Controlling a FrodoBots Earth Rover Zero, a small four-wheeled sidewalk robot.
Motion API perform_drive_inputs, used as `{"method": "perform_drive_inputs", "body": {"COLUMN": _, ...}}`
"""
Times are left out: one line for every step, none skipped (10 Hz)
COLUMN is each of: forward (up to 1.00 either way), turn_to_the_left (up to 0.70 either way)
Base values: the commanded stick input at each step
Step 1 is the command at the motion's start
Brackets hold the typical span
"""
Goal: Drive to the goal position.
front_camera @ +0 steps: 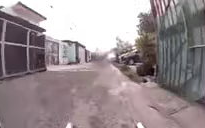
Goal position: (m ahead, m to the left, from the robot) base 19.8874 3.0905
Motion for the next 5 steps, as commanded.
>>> {"method": "perform_drive_inputs", "body": {"forward": 0.71, "turn_to_the_left": 0.02}}
{"method": "perform_drive_inputs", "body": {"forward": 0.62, "turn_to_the_left": 0.02}}
{"method": "perform_drive_inputs", "body": {"forward": 0.62, "turn_to_the_left": 0.02}}
{"method": "perform_drive_inputs", "body": {"forward": 0.57, "turn_to_the_left": 0.0}}
{"method": "perform_drive_inputs", "body": {"forward": 0.55, "turn_to_the_left": 0.0}}
